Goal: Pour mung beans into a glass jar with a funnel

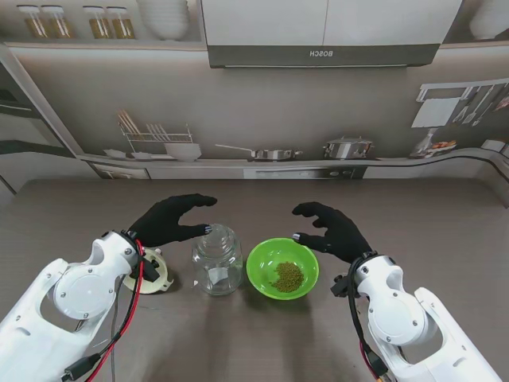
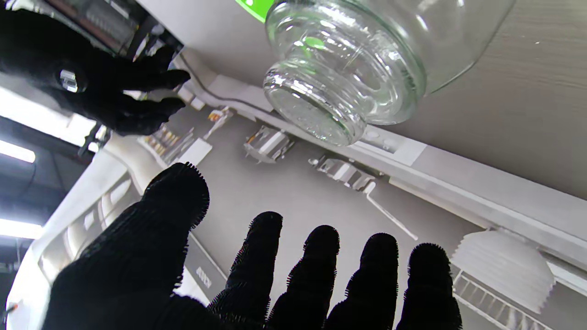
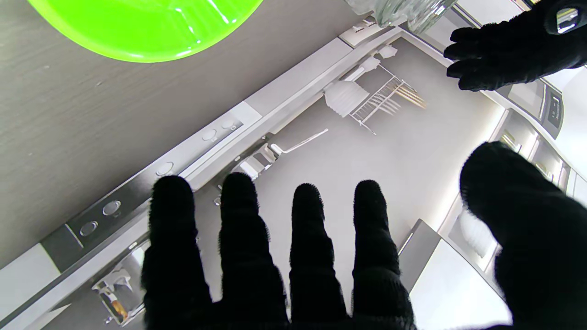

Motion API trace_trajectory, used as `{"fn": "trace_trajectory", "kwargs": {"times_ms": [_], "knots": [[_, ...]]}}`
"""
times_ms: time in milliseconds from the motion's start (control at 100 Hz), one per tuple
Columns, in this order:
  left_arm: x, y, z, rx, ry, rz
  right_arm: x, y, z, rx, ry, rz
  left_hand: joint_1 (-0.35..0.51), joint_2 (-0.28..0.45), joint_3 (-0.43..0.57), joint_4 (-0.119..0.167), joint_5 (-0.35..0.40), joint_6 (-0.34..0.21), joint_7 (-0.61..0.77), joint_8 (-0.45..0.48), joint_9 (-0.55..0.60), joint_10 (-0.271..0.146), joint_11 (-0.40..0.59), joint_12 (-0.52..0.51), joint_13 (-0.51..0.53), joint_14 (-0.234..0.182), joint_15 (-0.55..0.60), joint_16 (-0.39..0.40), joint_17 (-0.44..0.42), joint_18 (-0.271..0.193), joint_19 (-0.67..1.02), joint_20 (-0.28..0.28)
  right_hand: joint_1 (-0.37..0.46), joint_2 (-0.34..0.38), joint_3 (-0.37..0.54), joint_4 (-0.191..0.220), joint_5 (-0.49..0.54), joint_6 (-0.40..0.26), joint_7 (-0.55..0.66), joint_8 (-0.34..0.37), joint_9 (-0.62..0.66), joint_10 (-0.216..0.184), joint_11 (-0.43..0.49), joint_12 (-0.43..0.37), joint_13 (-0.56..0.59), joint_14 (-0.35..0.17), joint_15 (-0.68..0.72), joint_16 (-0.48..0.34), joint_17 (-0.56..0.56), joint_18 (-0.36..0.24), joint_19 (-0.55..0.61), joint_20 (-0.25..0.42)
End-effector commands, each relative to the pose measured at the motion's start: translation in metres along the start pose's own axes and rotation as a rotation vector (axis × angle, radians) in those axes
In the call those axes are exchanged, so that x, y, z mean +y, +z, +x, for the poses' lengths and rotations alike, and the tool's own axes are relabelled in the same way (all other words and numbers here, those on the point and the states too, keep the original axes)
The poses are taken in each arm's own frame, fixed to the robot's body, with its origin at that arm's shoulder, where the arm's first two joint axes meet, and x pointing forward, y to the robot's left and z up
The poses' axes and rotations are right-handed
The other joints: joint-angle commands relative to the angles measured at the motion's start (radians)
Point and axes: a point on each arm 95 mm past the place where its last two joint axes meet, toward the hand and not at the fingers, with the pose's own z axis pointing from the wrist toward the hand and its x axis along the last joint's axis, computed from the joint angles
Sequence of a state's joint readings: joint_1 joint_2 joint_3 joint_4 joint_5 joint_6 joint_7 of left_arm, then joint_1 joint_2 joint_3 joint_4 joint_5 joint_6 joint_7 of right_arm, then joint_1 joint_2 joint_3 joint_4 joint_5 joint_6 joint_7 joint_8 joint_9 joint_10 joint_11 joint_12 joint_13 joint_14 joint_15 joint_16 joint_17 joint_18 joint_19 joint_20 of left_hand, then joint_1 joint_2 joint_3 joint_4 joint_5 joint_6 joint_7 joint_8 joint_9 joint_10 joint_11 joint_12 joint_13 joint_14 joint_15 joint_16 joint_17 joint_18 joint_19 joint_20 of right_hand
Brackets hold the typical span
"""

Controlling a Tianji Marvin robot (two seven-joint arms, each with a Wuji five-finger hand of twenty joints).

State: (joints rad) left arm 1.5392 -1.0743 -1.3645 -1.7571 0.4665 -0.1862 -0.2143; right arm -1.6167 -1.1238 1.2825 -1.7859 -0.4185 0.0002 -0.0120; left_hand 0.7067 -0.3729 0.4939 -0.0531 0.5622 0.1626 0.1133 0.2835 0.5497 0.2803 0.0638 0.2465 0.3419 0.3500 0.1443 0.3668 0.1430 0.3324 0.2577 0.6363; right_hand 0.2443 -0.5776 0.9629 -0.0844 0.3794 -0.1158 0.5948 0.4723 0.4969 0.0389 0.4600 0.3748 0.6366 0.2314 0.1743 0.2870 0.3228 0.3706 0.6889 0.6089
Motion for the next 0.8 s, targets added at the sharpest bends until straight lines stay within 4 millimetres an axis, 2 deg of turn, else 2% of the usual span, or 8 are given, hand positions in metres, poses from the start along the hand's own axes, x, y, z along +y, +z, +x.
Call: {"fn": "trace_trajectory", "kwargs": {"times_ms": [0,280,410,450,460,490,660,790], "knots": [[-0.005,0.004,0.001,-0.002,0.033,-0.032,-0.003,-0.001,0.001,-0.002,0.004,0.015,-0.032,-0.035,0.008,0.005,-0.028,-0.03,-0.014,-0.002,-0.038,-0.017,0.002,0.011,0.016,0.004,0.019,0.031,0.012,0.004,0.031,0.054,-0.033,0.019,-0.021,0.015,-0.013,-0.023,-0.014,-0.008,-0.021,-0.014,-0.003,-0.008,-0.001,-0.022,-0.011,0.005,-0.012,-0.009,-0.012,0.016],[-0.004,0.023,0.002,-0.008,0.195,-0.177,-0.002,-0.001,-0.001,-0.008,0.009,0.018,-0.068,-0.064,0.003,0.004,-0.069,-0.088,-0.01,0.024,-0.058,-0.029,0.01,0.05,0.042,0.008,0.104,0.136,0.063,0.005,0.118,0.248,-0.033,0.02,-0.021,0.015,-0.012,-0.023,-0.014,-0.008,-0.02,-0.013,-0.002,-0.008,0.0,-0.022,-0.011,0.005,-0.012,-0.008,-0.013,0.017],[0.0,0.029,0.003,-0.008,0.249,-0.232,-0.001,-0.001,-0.002,-0.012,0.011,0.018,-0.082,-0.074,-0.008,0.008,-0.085,-0.122,-0.009,0.044,-0.068,-0.023,0.015,0.074,0.064,0.01,0.192,0.223,0.033,-0.012,0.365,0.379,-0.032,0.019,-0.021,0.015,-0.01,-0.023,-0.015,-0.007,-0.02,-0.013,-0.003,-0.008,0.001,-0.021,-0.01,0.005,-0.013,-0.008,-0.013,0.017],[0.001,0.031,0.003,-0.01,0.259,-0.247,-0.001,-0.001,-0.002,-0.013,0.012,0.018,-0.082,-0.073,-0.011,0.008,-0.089,-0.127,-0.01,0.047,-0.069,-0.015,0.016,0.08,0.069,0.017,0.222,0.249,0.007,-0.019,0.493,0.376,-0.032,0.02,-0.021,0.016,-0.01,-0.023,-0.015,-0.008,-0.02,-0.013,-0.003,-0.008,0.001,-0.021,-0.01,0.005,-0.013,-0.008,-0.013,0.017],[0.002,0.031,0.003,-0.011,0.262,-0.25,-0.001,-0.001,-0.003,-0.013,0.012,0.018,-0.081,-0.073,-0.012,0.008,-0.089,-0.129,-0.01,0.049,-0.068,-0.014,0.016,0.082,0.071,0.018,0.23,0.257,-0.002,-0.019,0.54,0.342,-0.032,0.02,-0.021,0.016,-0.01,-0.023,-0.015,-0.007,-0.02,-0.012,-0.003,-0.008,0.002,-0.021,-0.01,0.005,-0.013,-0.008,-0.013,0.017],[0.002,0.033,0.003,-0.014,0.273,-0.26,0.0,0.0,-0.003,-0.013,0.013,0.018,-0.082,-0.074,-0.013,0.009,-0.089,-0.132,-0.009,0.052,-0.064,-0.01,0.017,0.086,0.075,0.017,0.252,0.273,-0.012,-0.022,0.623,0.317,-0.031,0.019,-0.021,0.016,-0.009,-0.024,-0.015,-0.007,-0.02,-0.013,-0.003,-0.008,0.001,-0.021,-0.011,0.005,-0.014,-0.008,-0.014,0.017],[0.004,0.04,0.005,-0.018,0.331,-0.296,0.0,0.0,-0.003,-0.015,0.016,0.02,-0.091,-0.091,0.014,0.007,-0.079,-0.141,-0.001,0.062,-0.021,0.006,0.05,0.148,0.109,0.015,0.447,0.405,0.027,-0.045,0.946,0.312,-0.032,0.021,-0.022,0.016,-0.009,-0.023,-0.015,-0.007,-0.021,-0.013,-0.004,-0.008,0.001,-0.022,-0.011,0.005,-0.013,-0.006,-0.014,0.018],[0.005,0.042,0.005,-0.029,0.369,-0.317,-0.001,0.0,-0.003,-0.016,0.019,0.022,-0.097,-0.098,0.028,0.005,-0.073,-0.143,0.0,0.064,0.012,0.012,0.082,0.217,0.136,0.009,0.585,0.49,0.08,-0.058,1.084,0.332,-0.033,0.021,-0.022,0.016,-0.009,-0.024,-0.016,-0.007,-0.02,-0.011,-0.004,-0.008,0.0,-0.021,-0.011,0.005,-0.014,-0.008,-0.015,0.018]]}}
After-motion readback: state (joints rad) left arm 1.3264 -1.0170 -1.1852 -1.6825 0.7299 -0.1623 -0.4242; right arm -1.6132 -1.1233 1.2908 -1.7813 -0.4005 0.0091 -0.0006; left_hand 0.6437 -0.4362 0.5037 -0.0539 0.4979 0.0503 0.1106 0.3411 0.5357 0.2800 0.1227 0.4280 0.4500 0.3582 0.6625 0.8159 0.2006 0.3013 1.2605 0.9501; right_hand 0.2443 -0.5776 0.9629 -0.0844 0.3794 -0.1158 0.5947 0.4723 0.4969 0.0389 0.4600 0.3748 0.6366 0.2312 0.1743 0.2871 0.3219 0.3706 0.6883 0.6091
